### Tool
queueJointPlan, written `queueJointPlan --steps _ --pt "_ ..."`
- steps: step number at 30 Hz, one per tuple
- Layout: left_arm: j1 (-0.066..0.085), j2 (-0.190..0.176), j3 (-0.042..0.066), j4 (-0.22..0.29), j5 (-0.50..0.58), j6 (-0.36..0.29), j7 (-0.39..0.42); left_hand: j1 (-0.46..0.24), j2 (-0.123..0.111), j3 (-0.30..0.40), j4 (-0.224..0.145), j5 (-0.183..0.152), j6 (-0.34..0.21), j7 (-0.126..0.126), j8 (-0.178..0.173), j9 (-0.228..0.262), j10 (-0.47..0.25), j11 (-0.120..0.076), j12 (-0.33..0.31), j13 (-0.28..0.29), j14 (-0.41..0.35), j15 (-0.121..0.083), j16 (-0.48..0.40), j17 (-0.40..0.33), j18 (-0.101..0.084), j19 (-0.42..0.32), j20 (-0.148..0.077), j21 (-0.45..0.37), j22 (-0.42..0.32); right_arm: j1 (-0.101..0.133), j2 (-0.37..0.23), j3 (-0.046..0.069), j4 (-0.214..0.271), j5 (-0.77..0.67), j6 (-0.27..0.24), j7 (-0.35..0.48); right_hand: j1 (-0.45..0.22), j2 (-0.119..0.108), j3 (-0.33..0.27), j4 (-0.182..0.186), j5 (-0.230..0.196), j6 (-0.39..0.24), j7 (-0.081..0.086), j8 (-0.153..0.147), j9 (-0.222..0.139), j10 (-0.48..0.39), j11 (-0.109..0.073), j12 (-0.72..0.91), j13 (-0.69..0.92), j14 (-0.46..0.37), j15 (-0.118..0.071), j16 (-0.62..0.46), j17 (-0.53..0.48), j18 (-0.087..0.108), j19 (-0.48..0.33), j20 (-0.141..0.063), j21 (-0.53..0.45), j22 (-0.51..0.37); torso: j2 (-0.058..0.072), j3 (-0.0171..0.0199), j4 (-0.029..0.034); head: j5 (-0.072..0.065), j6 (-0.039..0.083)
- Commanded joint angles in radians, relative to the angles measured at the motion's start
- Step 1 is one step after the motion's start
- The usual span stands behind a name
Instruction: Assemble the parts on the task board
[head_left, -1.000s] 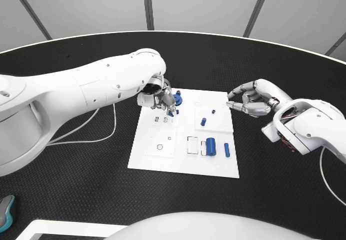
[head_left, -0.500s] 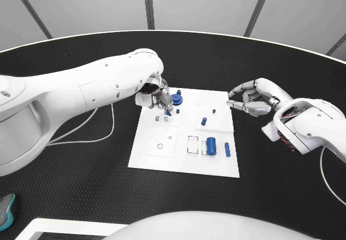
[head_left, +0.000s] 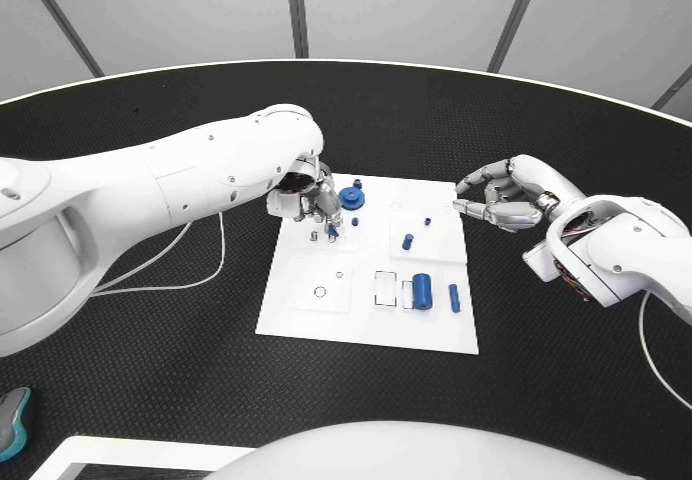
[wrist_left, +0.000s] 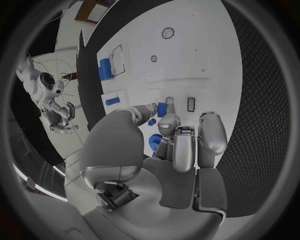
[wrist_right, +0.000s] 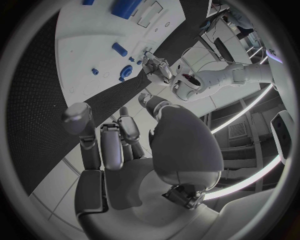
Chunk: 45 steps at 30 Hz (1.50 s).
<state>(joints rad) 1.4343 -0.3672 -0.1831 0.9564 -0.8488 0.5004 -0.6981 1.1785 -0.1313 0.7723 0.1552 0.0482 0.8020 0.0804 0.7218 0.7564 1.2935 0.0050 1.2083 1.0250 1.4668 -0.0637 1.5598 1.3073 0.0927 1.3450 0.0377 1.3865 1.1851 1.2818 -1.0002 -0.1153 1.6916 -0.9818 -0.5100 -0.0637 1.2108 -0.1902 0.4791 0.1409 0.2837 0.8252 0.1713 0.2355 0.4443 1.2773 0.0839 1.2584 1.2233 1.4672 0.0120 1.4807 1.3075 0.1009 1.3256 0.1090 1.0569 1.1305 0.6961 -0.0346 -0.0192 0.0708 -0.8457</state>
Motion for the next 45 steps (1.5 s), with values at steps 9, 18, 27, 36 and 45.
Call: queueJointPlan --steps 9,18,27,36,45 --pt "-0.003 -0.002 -0.001 0.002 -0.022 0.001 -0.062 -0.013 0.015 0.099 -0.116 0.003 0.011 -0.002 0.006 -0.001 0.012 -0.003 0.016 0.012 0.099 0.007 0.002 0.247 -0.012 0.002 0.007 0.003 0.004 0.000 0.001 0.000 -0.002 0.000 0.001 0.000 -0.001 0.002 0.002 0.007 0.006 -0.007 -0.001 0.004 -0.001 -0.004 -0.001 -0.006 -0.001 0.060 -0.008 -0.001 0.092 0.015 -0.001 -0.002 -0.005 0.000 -0.001 0.0008 -0.0004 0.002 -0.001" --pt "-0.010 -0.001 -0.002 -0.002 -0.041 -0.003 -0.062 -0.016 0.017 0.096 -0.117 0.003 0.014 -0.004 0.007 -0.002 0.013 -0.004 0.018 0.015 0.100 0.007 0.003 0.249 -0.012 0.003 0.007 0.004 0.008 0.000 0.002 0.000 -0.002 0.000 0.002 0.000 -0.001 0.002 0.002 0.007 0.006 -0.007 -0.001 0.004 -0.001 -0.004 -0.001 -0.006 -0.001 0.060 -0.008 -0.001 0.092 0.015 -0.001 -0.002 -0.005 0.000 0.001 0.0006 -0.0007 0.002 -0.002" --pt "-0.014 -0.001 -0.003 0.001 -0.043 0.000 -0.062 -0.026 0.022 0.090 -0.115 0.003 0.021 -0.006 0.009 -0.004 0.016 -0.005 0.023 0.019 0.100 0.005 0.004 0.250 -0.013 0.006 0.006 0.007 0.012 0.000 0.001 0.000 -0.001 0.000 0.003 0.000 -0.001 0.002 0.002 0.007 0.006 -0.007 -0.001 0.004 -0.001 -0.004 -0.001 -0.006 -0.001 0.060 -0.008 -0.001 0.092 0.015 -0.001 -0.002 -0.005 0.000 0.001 0.0000 -0.0004 0.001 -0.005" --pt "-0.015 -0.003 -0.005 0.011 -0.043 0.004 -0.063 -0.027 0.022 0.089 -0.115 0.003 0.022 -0.006 0.009 -0.004 0.016 -0.006 0.023 0.019 0.100 0.005 0.004 0.251 -0.013 0.006 0.006 0.007 0.012 0.000 0.001 0.000 0.000 0.000 0.003 -0.001 -0.001 0.002 0.002 0.007 0.006 -0.007 -0.001 0.004 -0.001 -0.004 -0.001 -0.006 -0.001 0.060 -0.008 -0.001 0.092 0.015 -0.001 -0.002 -0.005 0.000 0.000 0.0004 0.0004 0.000 -0.009" --pt "-0.015 -0.008 -0.013 0.013 -0.044 0.014 -0.063 -0.029 0.024 0.087 -0.114 0.003 0.024 -0.007 0.010 -0.004 0.017 -0.006 0.024 0.021 0.100 0.005 0.005 0.251 -0.013 0.007 0.006 0.007 0.013 0.000 -0.001 0.000 0.000 0.000 0.003 -0.002 -0.001 0.002 0.002 0.008 0.009 -0.007 -0.001 0.005 -0.001 -0.002 -0.001 -0.004 0.000 0.060 -0.008 -0.002 0.092 0.015 -0.001 -0.002 -0.006 0.000 0.000 0.0006 0.0002 0.001 -0.010"
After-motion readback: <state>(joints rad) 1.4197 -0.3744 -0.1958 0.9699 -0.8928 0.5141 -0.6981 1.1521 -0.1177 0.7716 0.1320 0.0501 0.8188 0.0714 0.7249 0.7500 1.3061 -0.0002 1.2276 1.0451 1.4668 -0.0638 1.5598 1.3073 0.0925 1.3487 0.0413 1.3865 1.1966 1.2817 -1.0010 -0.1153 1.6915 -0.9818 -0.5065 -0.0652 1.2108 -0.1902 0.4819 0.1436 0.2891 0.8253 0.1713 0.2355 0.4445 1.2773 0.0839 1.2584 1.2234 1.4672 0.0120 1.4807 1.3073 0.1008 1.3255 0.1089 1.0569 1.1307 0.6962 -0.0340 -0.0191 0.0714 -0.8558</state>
